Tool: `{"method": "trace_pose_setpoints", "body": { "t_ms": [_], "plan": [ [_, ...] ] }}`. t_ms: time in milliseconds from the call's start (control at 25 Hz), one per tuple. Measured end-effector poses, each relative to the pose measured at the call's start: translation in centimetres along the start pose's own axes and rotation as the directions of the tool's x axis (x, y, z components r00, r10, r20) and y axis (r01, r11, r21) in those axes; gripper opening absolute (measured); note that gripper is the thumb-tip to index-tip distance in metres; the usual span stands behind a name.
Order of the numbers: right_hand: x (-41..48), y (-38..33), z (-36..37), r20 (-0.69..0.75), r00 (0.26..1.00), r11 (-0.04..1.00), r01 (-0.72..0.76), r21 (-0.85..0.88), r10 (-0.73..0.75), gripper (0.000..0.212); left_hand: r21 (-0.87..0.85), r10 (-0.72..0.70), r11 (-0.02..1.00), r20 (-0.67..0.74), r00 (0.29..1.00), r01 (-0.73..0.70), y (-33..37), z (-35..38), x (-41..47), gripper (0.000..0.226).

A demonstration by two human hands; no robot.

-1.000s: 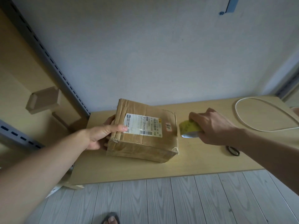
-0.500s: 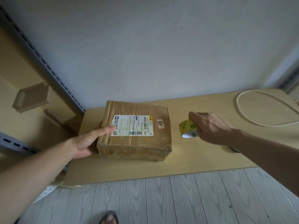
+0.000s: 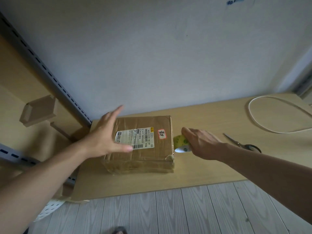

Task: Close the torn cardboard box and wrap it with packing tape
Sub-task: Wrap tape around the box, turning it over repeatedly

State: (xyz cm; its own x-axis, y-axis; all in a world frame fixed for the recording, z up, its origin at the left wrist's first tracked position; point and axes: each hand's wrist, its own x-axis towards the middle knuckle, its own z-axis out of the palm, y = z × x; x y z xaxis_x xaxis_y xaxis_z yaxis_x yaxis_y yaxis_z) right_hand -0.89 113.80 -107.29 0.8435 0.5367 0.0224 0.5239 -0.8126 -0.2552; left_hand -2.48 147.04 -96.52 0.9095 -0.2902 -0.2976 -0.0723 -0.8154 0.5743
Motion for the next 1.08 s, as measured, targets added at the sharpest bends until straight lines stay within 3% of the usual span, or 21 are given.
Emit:
{"method": "trace_pose_setpoints", "body": {
  "t_ms": [40,120,240,400,520,640,760,920,1080],
  "plan": [
    [0.0,0.2,-0.1,0.006,1.000,1.000,-0.006,-0.002,0.006,0.013,0.171,0.121,0.977,0.055,0.991,-0.129,2.9,0.6,0.8,0.146],
    [-0.4,0.4,-0.5,0.010,1.000,1.000,0.001,0.006,-0.001,0.013,0.390,0.203,0.876,0.236,0.950,-0.283,7.9,2.9,3.3,0.150],
    [-0.9,0.3,-1.3,0.023,0.999,0.999,-0.041,0.022,0.040,0.018,0.587,0.082,0.745,0.393,0.916,-0.318,10.9,6.2,6.9,0.157],
    [-1.8,0.5,-1.8,0.049,0.994,0.993,-0.101,0.062,0.099,0.016,0.750,-0.025,0.603,0.360,0.933,-0.273,9.5,7.7,8.0,0.154],
    [-1.9,0.6,-2.4,0.032,0.993,0.985,-0.120,0.120,0.118,0.018,0.715,0.006,0.667,0.274,0.962,-0.208,9.2,8.1,7.9,0.133],
    [-1.3,0.9,-3.4,-0.021,0.990,0.982,-0.138,0.130,0.142,0.019,0.673,-0.046,0.731,0.215,0.975,-0.114,9.3,7.2,8.2,0.130],
    [-1.3,1.2,-3.6,-0.049,0.987,0.978,-0.144,0.152,0.153,0.019,0.685,-0.046,0.720,0.209,0.977,-0.113,9.5,6.6,8.5,0.134],
    [-1.9,1.3,-4.6,-0.096,0.980,0.970,-0.152,0.191,0.172,0.023,0.656,0.085,0.735,0.161,0.983,-0.171,9.6,6.5,7.8,0.126],
    [-2.3,1.4,-7.9,-0.314,0.922,0.940,-0.122,0.319,0.226,0.022,0.532,0.256,0.807,0.075,0.964,-0.256,10.4,4.8,6.7,0.127]
  ]
}}
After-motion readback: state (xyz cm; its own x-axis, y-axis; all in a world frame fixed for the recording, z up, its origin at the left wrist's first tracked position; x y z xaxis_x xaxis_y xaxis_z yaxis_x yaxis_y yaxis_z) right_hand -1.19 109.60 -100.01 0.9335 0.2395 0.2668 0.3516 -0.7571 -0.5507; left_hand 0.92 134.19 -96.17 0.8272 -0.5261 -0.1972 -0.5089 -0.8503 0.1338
